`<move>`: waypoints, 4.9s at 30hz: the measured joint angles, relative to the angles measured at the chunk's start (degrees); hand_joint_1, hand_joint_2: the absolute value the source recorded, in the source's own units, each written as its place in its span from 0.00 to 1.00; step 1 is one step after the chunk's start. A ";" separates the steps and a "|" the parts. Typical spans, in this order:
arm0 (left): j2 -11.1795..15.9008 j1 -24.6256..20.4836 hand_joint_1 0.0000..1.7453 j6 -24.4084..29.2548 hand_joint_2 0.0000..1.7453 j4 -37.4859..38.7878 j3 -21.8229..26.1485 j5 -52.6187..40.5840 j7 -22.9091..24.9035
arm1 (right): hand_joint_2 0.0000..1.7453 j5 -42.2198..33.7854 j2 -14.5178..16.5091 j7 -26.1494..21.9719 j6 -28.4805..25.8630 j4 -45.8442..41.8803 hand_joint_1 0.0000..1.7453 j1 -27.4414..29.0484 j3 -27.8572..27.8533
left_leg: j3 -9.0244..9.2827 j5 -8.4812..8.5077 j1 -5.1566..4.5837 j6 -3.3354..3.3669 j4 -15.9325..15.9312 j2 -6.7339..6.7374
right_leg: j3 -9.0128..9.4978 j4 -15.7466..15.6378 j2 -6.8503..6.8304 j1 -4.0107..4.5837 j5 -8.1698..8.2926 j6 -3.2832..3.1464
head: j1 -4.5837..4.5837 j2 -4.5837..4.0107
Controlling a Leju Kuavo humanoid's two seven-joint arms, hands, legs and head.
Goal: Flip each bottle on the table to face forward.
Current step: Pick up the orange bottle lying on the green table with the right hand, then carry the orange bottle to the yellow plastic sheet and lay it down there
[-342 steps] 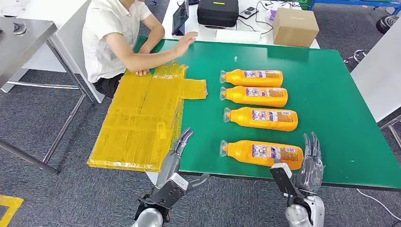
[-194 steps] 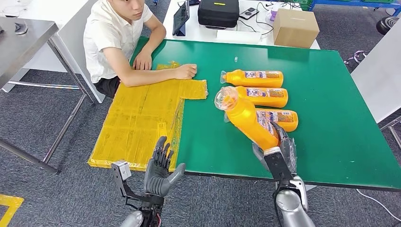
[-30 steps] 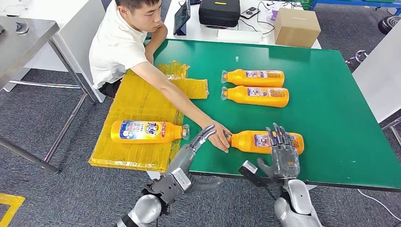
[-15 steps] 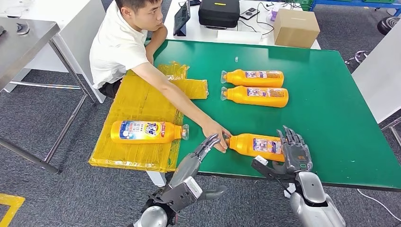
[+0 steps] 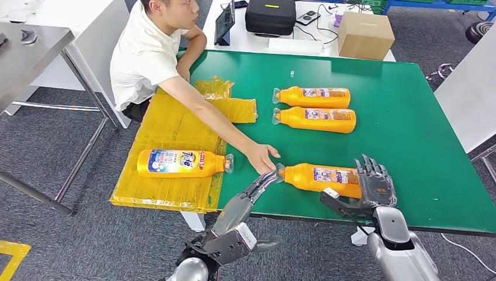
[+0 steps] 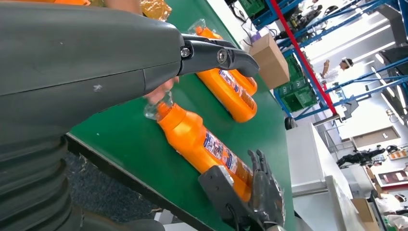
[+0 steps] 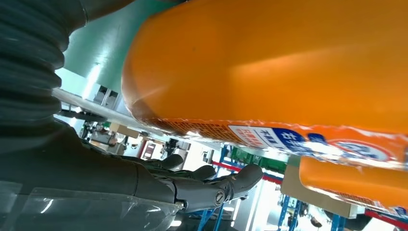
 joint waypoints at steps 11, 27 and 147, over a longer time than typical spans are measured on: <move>-0.46 -0.59 0.00 -0.22 1.00 0.87 -0.56 0.62 0.37 | 1.00 -9.08 -0.78 -2.48 9.51 8.56 1.00 -5.55 -0.05 | 0.43 -0.09 0.01 0.08 0.00 0.12 | -0.03 -0.07 0.07 0.01 -0.04 0.00 | -0.01 0.00; -0.68 -1.28 0.00 -0.25 1.00 1.73 -1.23 1.86 -1.51 | 1.00 -30.74 -2.23 -23.32 12.87 13.29 1.00 -4.15 -6.45 | 0.79 -0.30 0.05 0.17 0.01 0.23 | 0.64 -0.16 0.19 0.04 -0.12 0.17 | 0.00 0.00; 3.72 -29.91 1.00 4.16 1.00 44.85 23.88 -53.32 19.27 | 0.00 -51.45 27.28 -42.67 -21.45 -29.46 0.00 17.14 -11.48 | -0.06 -0.14 0.15 0.04 -0.01 0.17 | -0.06 0.01 0.19 0.07 -0.04 -0.02 | 0.02 0.00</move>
